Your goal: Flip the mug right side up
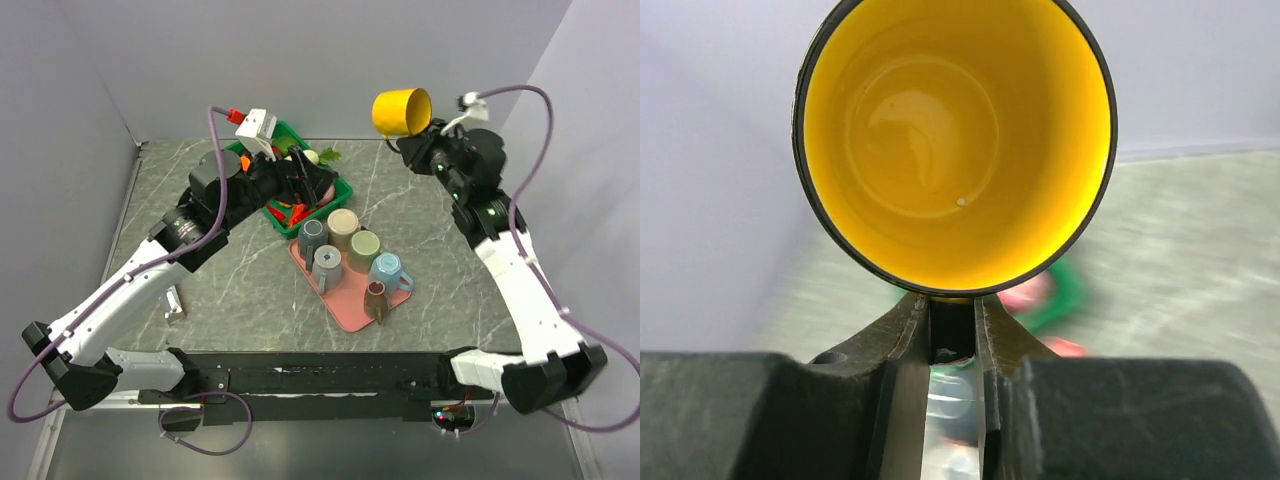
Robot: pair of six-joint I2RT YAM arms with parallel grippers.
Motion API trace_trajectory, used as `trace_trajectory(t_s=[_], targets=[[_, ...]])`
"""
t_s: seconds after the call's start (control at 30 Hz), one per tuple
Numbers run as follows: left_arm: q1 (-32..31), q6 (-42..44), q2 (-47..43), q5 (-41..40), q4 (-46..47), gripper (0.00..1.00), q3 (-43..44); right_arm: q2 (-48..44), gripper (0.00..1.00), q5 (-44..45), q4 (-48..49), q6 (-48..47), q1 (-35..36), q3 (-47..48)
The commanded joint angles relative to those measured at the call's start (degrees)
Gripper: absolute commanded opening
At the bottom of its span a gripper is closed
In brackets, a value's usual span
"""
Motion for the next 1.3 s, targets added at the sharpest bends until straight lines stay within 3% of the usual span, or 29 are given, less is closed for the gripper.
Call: trace_trajectory(t_s=[0.0,0.3,0.57,0.9,1.27], targets=[[0.6,2.9,-0.4,-3.1,-4.1,0.96,-1.5,6.7,0.00,7.7,-4.7,-18.1,-0.5,2.6],[3.4,4.8,2.2,-3.9,-8.4,0.96,-3.1,18.9,0.00,9.6,-1.7,-15.6,-2.3,-3.6],[6.8,4.4,2.7,-0.3,-9.1,0.96,-5.9,28.4,0.00,12.5,-0.7,-13.8,-2.4,-3.2],[8.2,5.0,4.2,2.3,-8.4,0.96,-7.1,34.4,0.00,14.8,1.9,-15.1,-2.7,-4.4],[8.3,4.9,5.9,3.5,-9.3,0.96,-8.2,39.7,0.00,15.5,-5.4,-15.1,-2.6,2.5]])
